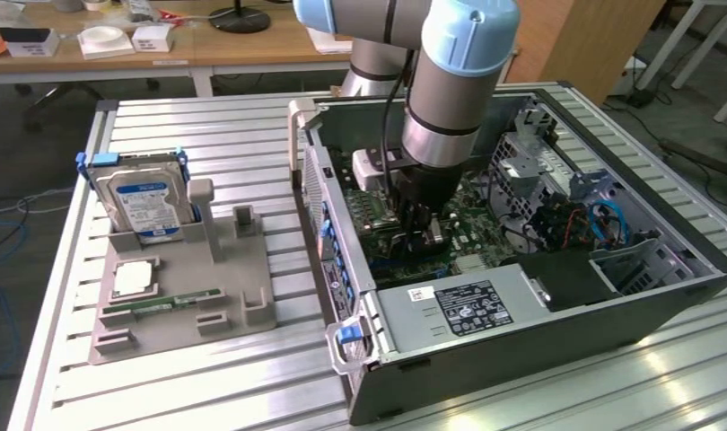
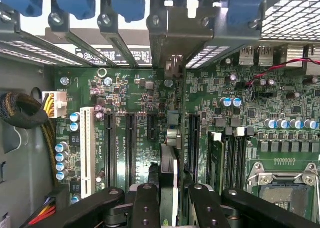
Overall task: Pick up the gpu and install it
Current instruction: 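Insert the gpu into the slot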
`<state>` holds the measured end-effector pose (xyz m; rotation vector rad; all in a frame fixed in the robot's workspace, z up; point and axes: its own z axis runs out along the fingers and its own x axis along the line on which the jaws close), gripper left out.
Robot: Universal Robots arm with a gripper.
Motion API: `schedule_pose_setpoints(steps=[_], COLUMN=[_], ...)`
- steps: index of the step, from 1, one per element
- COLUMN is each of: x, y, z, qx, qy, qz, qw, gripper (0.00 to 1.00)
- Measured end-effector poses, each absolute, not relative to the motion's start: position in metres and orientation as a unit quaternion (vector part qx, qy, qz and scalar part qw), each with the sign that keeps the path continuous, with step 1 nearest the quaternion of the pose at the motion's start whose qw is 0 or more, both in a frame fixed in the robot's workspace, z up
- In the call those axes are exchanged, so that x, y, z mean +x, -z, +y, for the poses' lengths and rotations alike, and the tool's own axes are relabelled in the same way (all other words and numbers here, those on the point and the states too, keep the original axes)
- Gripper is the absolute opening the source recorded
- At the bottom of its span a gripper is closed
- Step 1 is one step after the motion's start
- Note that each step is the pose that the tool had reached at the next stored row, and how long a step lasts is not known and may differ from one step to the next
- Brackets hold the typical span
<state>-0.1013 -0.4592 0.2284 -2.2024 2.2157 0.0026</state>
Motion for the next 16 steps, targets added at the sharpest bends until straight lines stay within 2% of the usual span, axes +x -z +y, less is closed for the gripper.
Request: schedule_pose_setpoints(steps=[16], x=[-0.1016], y=[-0.2287], z=[-0.4591], qx=[-0.705], qy=[-0.001], qz=[0.709], qw=[0.009], gripper=[0.28])
